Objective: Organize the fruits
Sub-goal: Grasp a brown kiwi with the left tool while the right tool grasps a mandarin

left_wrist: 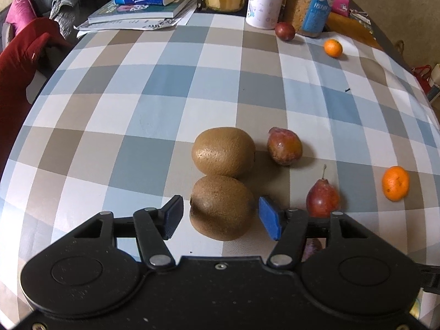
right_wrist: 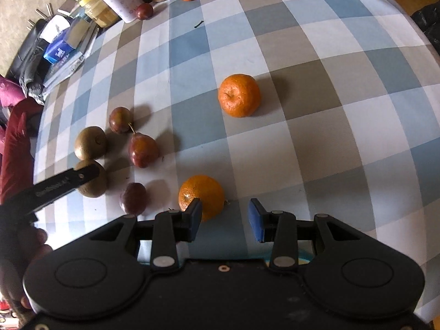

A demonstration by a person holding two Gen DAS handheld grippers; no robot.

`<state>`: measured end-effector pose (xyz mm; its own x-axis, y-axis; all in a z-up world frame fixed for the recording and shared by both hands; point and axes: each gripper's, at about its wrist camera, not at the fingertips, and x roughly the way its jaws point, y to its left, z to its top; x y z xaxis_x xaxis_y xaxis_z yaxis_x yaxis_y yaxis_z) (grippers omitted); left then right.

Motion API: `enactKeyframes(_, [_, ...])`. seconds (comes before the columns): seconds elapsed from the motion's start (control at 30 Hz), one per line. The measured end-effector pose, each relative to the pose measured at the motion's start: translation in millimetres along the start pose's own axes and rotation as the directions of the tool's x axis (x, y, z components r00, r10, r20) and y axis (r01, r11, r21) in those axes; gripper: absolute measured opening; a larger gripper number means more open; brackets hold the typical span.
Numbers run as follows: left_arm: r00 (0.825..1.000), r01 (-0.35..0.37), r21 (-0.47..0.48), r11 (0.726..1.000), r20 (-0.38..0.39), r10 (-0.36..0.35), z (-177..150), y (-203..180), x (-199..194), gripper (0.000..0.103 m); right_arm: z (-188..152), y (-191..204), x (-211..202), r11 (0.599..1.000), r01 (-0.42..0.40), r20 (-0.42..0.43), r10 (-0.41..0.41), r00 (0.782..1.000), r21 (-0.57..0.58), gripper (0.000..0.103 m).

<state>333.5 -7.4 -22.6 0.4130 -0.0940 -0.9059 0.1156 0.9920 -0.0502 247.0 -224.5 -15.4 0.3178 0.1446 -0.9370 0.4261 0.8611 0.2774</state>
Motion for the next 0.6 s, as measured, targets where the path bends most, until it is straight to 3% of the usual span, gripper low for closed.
enactKeyframes(0.17, [1.0,0.001,-0.008,1.0,-0.018,-0.001,0.4,1.7,8.7,0.065,0.4,-0.2,2.4,0.999,-0.038,-0.012,0.038,0.999,0.022,0.041])
enactKeyframes(0.6, [0.999,0.032,-0.009,0.999,-0.037,-0.032,-4.2,5.7,7.8,0.06,-0.7,14.0,6.5,0.999,-0.043,-0.007,0.043,0.999,-0.031,0.041])
